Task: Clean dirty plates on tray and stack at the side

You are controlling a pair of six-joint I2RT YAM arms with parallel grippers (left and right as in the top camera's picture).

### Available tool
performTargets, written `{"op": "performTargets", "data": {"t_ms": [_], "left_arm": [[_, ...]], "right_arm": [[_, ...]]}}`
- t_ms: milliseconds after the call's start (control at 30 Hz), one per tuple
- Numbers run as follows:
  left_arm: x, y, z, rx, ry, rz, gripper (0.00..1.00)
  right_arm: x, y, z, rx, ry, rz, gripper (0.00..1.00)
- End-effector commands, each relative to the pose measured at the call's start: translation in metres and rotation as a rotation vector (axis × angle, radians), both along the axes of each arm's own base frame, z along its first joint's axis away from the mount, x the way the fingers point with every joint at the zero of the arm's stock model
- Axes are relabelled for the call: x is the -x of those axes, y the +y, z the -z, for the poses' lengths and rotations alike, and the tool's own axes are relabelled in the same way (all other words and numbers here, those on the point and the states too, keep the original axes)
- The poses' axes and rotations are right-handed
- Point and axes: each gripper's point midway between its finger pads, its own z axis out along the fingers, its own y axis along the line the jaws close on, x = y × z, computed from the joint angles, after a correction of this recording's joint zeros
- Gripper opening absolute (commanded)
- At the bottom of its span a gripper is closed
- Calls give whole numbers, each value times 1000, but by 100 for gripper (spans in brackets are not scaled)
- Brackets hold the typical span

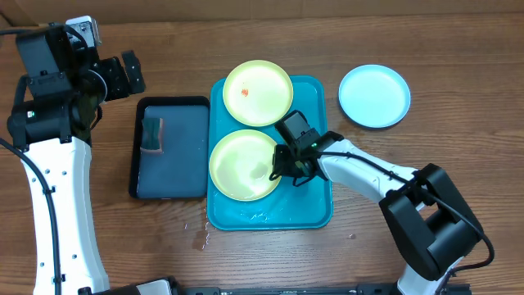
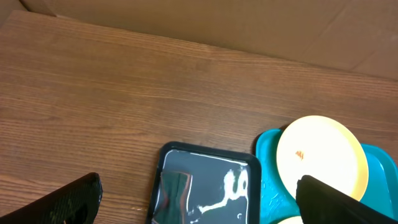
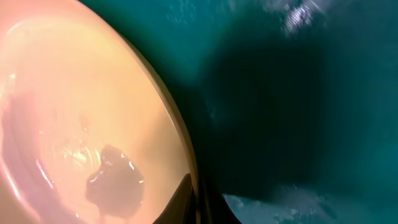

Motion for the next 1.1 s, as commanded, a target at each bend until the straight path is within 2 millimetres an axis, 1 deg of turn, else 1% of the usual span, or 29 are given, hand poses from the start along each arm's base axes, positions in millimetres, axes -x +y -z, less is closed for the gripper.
{"op": "performTargets", "data": {"t_ms": [0,167,300,433,533,633,733,967,1067], "left_arm": [[-2,-3,0,21,-1,-3,100],[-2,-3,0,20,-1,-3,100],[-2,-3,0,21,-1,-3,100],[-2,-3,0,21,-1,-3,100],[-2,-3,0,20,-1,-3,100],[-2,-3,0,20,-1,-3,100],[-2,-3,0,21,0,-3,100],[-2,-3,0,21,0,-3,100],[-2,-3,0,21,1,-3,100]], "right_arm": [[-4,-2,-24,-36,-9,15,4],[-3,-12,-53,-38,-36,-2,4],[0,-14,-77,-51,-57,-4,4],[-1,-14,-94,-57,-67,-4,4],[-8,-8,-105,-77,-96,-5,4],[-16,-3,-110,-102,-133,-4,4],[-23,2,-112,-121,-156,5,4],[-37,11,-104,-104,-209,34,4],[-39,24,-107,-100,-260,18,4]]}}
